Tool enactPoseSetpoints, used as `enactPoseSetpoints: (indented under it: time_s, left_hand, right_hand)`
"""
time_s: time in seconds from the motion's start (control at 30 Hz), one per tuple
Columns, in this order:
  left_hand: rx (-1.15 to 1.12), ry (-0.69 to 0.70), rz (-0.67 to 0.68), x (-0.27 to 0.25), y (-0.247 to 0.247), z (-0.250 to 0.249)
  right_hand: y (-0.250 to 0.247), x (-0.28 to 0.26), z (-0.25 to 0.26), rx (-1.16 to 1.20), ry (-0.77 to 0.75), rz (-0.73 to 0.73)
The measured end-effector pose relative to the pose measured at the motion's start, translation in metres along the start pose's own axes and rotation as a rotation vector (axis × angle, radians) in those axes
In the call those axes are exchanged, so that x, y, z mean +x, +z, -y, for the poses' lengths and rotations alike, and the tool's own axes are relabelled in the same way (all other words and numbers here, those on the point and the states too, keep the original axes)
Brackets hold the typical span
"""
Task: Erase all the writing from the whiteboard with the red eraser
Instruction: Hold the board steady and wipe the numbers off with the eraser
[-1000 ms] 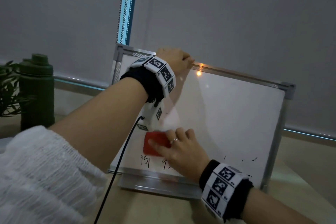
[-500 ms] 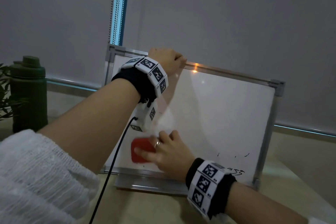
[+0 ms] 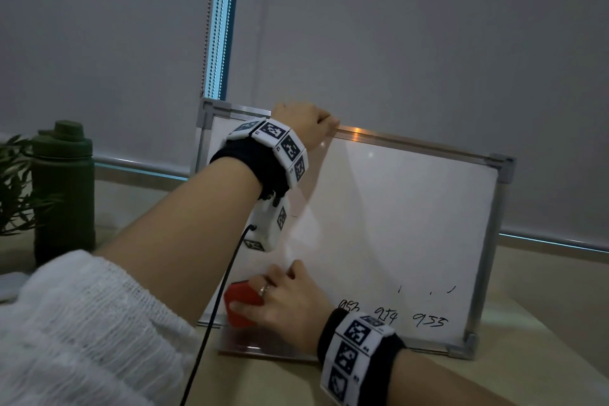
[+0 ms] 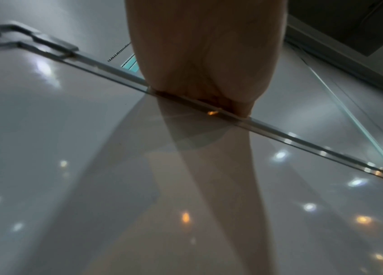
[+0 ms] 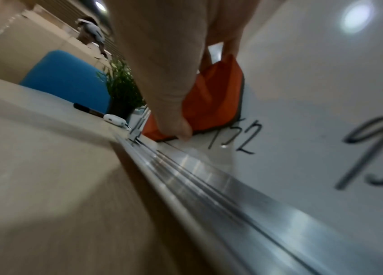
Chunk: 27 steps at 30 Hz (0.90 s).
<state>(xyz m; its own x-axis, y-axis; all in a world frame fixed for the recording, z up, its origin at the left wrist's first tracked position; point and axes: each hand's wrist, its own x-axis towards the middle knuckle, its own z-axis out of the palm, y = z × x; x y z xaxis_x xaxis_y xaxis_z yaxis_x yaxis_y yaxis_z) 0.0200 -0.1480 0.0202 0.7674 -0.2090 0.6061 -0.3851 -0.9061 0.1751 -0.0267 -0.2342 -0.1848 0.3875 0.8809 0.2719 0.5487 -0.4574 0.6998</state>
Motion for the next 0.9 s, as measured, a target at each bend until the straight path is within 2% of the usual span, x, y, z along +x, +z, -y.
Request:
enactPoseSetpoints:
  time_s: [0.1,0.27,0.43,0.5,0.53,0.67,0.73,0.8,0.83,0.9]
  left_hand:
    - [-0.005,0.004,0.000,-0.002,-0.003,0.001]
    - [0.011,-0.009,-0.008,0.000,0.001,0.000]
    - [0.016,-0.013,-0.017,0.004,0.003,0.002]
    - [0.012,-0.017,-0.012,0.005,0.003,0.003]
    - [0.008,-0.022,-0.006,0.005,0.003,0.003]
    - [0.000,-0.038,0.010,0.005,0.003,0.001]
    - [0.007,-0.038,0.015,0.004,0.002,0.001]
    - [0.019,-0.032,0.003,0.005,0.002,0.001]
    - [0.020,-0.029,-0.004,0.005,0.002,0.001]
    - [0.016,-0.026,-0.013,0.005,0.004,0.001]
  right_hand:
    - [0.001,-0.022,-0.021,-0.026,-0.039,-0.060]
    - [-0.004,-0.060,-0.058,-0.095,-0.080,0.035]
    - [-0.014,-0.050,-0.073,-0.045,0.232,-0.141]
    - [-0.007,-0.053,-0.065,-0.036,0.276,-0.146]
    - [-0.002,-0.056,-0.061,-0.035,0.251,-0.126]
    - [0.012,-0.074,-0.053,-0.095,-0.019,0.013]
    - [0.011,-0.077,-0.059,-0.119,-0.113,0.021]
    - [0.001,-0.074,-0.073,-0.142,-0.137,-0.011]
    - [-0.008,-0.072,-0.084,-0.153,-0.089,-0.055]
    - [-0.025,-0.066,-0.105,-0.143,0.114,-0.145]
